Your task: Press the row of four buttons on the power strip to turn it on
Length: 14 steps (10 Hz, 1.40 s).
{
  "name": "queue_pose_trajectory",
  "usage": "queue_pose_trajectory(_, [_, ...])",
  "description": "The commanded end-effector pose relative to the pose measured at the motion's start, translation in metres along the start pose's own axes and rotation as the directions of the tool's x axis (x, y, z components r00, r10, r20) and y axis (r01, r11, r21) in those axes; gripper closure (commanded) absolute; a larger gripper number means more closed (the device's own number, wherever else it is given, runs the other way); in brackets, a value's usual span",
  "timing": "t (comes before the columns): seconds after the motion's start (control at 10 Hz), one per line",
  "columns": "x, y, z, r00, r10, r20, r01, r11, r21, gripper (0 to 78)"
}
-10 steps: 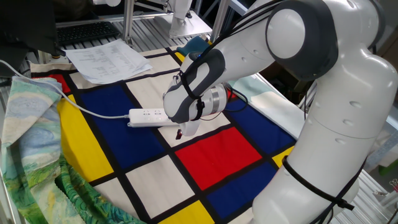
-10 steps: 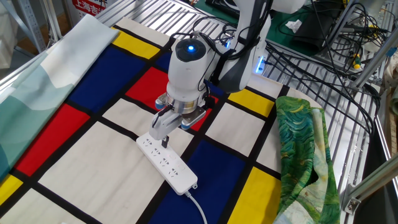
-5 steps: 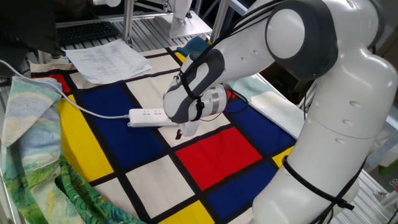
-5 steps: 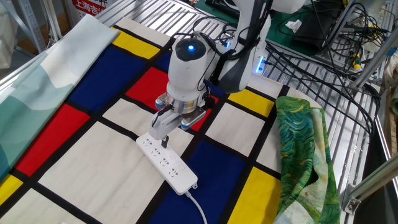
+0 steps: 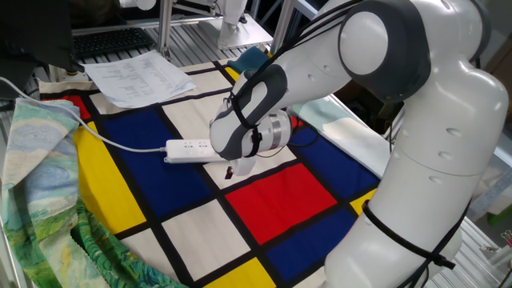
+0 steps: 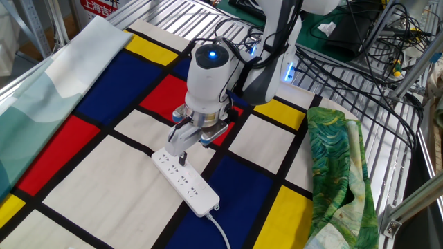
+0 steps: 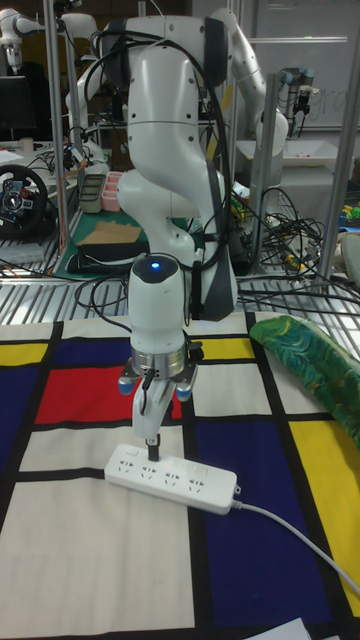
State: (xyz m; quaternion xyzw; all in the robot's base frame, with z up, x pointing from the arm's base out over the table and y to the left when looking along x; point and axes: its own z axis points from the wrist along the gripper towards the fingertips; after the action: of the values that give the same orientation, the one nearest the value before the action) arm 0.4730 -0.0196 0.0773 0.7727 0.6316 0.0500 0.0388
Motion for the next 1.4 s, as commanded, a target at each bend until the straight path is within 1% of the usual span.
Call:
queue_pose_trajectory(0.1, [-0.0013,-0.0036,0.006,1.0,0.015,-0.004,-0.015,1.0,0.008,0.1])
queue_pose_trajectory(0.2, [-0.0009,-0.0045,0.0053,1.0,0.018,-0.004,-0.018,1.0,0.009,0.1])
queue_pose_trajectory(0.3, [0.0004,-0.0071,0.0029,1.0,0.022,-0.01,-0.021,1.0,0.012,0.1])
queue_pose_trajectory(0.7, [0.0014,-0.0086,0.0014,1.0,0.026,-0.009,-0.026,1.0,0.012,0.1])
queue_pose_trajectory(1.0, [0.0009,-0.0084,0.0044,1.0,0.015,-0.01,-0.015,1.0,0.011,0.1])
queue_pose_trajectory(1.1, [0.0007,-0.0084,0.0056,1.0,0.01,-0.005,-0.01,1.0,0.027,0.1])
queue_pose_trajectory(1.4, [0.0007,-0.0084,0.0058,1.0,0.012,-0.006,-0.012,0.999,0.03,0.1])
